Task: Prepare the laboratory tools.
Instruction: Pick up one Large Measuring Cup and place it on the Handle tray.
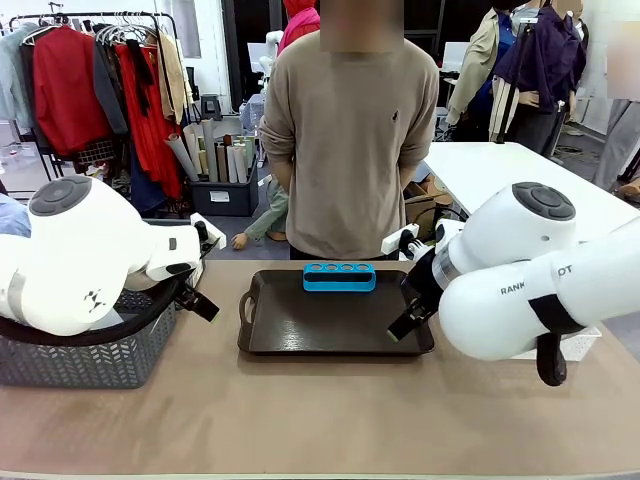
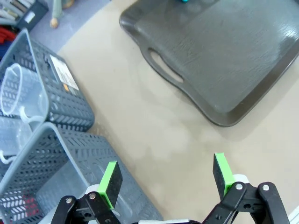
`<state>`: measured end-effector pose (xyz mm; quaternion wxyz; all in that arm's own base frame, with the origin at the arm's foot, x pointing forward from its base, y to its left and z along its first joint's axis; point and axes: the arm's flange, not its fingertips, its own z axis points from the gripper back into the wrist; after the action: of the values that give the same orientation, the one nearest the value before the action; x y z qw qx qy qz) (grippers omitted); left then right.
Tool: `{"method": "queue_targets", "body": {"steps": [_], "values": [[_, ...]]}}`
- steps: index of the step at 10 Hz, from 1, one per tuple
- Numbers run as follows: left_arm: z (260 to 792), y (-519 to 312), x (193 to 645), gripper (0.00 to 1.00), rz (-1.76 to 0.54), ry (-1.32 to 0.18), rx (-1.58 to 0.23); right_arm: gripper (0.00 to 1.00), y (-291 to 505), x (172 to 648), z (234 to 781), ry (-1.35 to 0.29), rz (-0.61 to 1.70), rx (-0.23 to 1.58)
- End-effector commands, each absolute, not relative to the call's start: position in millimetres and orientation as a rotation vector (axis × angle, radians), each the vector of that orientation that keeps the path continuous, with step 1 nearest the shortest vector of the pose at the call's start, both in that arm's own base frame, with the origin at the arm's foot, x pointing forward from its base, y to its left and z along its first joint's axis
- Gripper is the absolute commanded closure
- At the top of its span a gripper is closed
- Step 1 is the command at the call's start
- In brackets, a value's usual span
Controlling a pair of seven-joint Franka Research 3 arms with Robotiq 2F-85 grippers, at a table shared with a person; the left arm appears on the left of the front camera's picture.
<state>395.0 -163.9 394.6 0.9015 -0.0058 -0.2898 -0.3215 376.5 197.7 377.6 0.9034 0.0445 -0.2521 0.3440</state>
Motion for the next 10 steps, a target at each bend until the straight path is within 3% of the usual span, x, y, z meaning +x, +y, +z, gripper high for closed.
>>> {"method": "queue_targets", "body": {"steps": [1,3,7,8,10], "values": [[398,-151,359,0.00,-0.766,-0.670,0.026,0.00,188,381,408,-0.493,0.769,0.193],[419,-128,335,0.00,-0.853,-0.767,-0.001,0.00,188,385,442,-0.466,0.781,0.233],[430,-94,306,0.00,-0.891,-0.806,0.003,0.00,166,412,483,-0.537,0.710,0.238],[469,-152,386,0.00,-0.892,-0.808,0.002,0.00,180,394,481,-0.494,0.730,0.225],[469,-152,386,0.00,-0.892,-0.808,0.002,0.00,180,394,481,-0.494,0.730,0.225]]}}
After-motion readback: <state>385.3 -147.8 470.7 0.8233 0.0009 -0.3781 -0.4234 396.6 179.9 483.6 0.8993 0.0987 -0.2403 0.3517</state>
